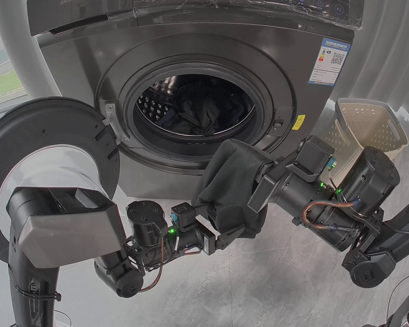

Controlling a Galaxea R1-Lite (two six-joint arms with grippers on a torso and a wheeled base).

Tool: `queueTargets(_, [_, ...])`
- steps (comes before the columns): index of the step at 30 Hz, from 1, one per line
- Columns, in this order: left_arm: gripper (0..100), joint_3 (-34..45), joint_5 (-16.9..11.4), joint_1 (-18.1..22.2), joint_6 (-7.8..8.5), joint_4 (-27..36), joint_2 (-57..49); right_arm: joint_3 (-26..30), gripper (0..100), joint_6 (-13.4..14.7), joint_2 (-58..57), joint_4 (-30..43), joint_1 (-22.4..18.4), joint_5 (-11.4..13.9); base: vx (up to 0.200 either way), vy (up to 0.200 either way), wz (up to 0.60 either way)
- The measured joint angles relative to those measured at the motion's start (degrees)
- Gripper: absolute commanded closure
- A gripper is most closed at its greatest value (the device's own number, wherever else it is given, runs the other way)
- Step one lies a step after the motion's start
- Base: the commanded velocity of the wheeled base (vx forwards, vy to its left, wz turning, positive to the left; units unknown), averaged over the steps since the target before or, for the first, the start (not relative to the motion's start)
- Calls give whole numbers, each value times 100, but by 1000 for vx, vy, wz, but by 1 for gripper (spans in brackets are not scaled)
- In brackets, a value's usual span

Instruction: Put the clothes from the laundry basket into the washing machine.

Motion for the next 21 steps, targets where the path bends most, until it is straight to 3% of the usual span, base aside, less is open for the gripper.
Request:
queueTargets(1, [100, -89, 113, 0, 0, -2, 45, 0, 100, 0, 0, -2, 10, -2, 0, 0, 0])
queueTargets(6, [100, -406, 428, -22, -4, -2, 201, 5, 100, 2, 0, -13, 32, 0, 0, 0, 0])
queueTargets(15, [100, -135, 411, -145, -1, -2, -168, 13, 100, 2, 29, -46, -17, 1, 0, 0, 0])
queueTargets(21, [100, 608, 257, -341, -17, 2, -1231, -26, 100, 2, 156, -66, -180, 15, 0, 0, 0])
